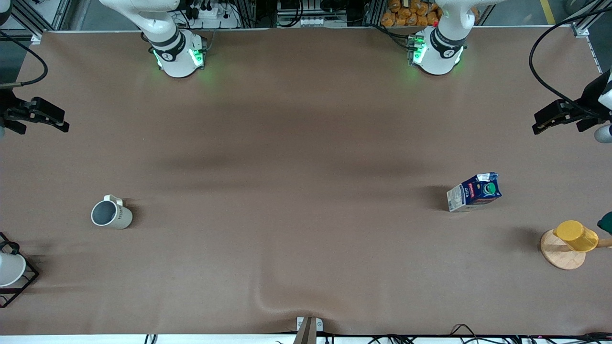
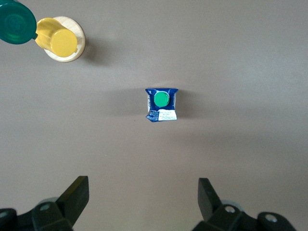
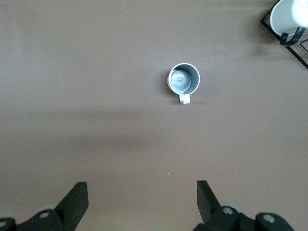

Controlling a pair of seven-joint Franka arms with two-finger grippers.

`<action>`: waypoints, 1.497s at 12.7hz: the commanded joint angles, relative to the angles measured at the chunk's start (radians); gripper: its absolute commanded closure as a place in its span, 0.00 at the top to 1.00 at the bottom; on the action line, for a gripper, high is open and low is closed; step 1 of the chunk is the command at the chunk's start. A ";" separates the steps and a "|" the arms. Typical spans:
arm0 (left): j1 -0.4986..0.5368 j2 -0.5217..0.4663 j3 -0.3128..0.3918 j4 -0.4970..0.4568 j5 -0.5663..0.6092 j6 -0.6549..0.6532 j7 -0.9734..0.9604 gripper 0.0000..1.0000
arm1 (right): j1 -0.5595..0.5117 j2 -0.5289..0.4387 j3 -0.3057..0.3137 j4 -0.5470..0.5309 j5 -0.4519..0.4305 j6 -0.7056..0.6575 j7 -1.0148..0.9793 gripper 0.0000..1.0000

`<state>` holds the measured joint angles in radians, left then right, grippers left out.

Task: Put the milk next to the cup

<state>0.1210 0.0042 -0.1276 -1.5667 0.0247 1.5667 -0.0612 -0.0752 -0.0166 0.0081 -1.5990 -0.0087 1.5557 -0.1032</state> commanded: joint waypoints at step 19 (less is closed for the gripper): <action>-0.007 0.172 -0.029 0.004 0.012 0.153 -0.032 1.00 | -0.026 0.236 0.009 0.086 -0.019 0.124 -0.142 1.00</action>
<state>0.1161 0.1749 -0.1491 -1.5484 0.0248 1.6910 -0.0641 -0.0830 0.1785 0.0041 -1.5525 -0.0089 1.6631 -0.1908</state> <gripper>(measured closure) 0.000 0.000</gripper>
